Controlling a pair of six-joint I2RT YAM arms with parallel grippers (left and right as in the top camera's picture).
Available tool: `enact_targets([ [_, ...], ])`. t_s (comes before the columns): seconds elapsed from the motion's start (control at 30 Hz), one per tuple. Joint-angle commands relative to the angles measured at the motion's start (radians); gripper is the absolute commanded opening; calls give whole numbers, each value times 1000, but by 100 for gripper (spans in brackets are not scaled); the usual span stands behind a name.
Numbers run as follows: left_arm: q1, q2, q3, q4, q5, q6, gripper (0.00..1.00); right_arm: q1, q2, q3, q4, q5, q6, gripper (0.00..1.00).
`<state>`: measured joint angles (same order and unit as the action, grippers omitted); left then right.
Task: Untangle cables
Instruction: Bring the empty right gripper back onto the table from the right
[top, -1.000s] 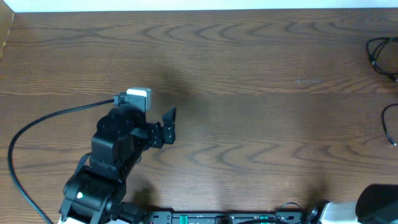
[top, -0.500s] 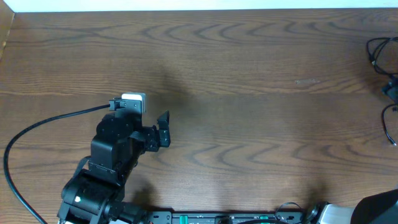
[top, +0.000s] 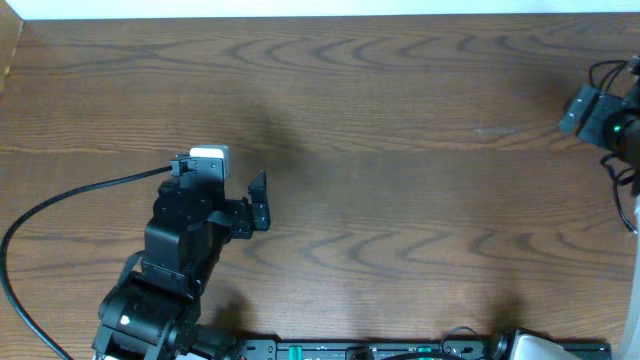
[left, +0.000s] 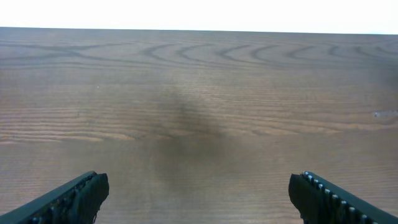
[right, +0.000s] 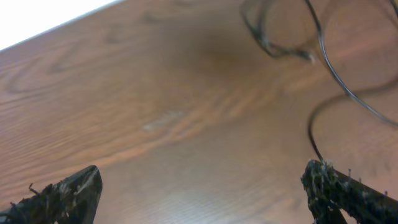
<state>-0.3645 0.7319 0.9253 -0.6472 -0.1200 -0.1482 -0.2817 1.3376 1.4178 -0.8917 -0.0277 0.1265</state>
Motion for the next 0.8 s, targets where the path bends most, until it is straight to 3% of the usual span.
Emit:
enact_targets([
  [0.0, 2, -5, 6, 0, -24, 24, 98, 68, -65, -66, 41, 43, -38, 99],
  [0.17, 2, -5, 6, 0, -24, 32, 98, 126, -149, -230, 173, 58, -26, 99],
  [0.33, 2, -3, 6, -23, -26, 67, 98, 127, -173, -360, 198, 58, 91, 99],
  [0.6, 2, -3, 6, -55, -107, 74, 98, 224, -265, -473, 286, 139, 33, 99],
  [0.77, 2, -3, 6, -50, -42, 73, 98, 292, -402, -515, 307, 202, 33, 99],
])
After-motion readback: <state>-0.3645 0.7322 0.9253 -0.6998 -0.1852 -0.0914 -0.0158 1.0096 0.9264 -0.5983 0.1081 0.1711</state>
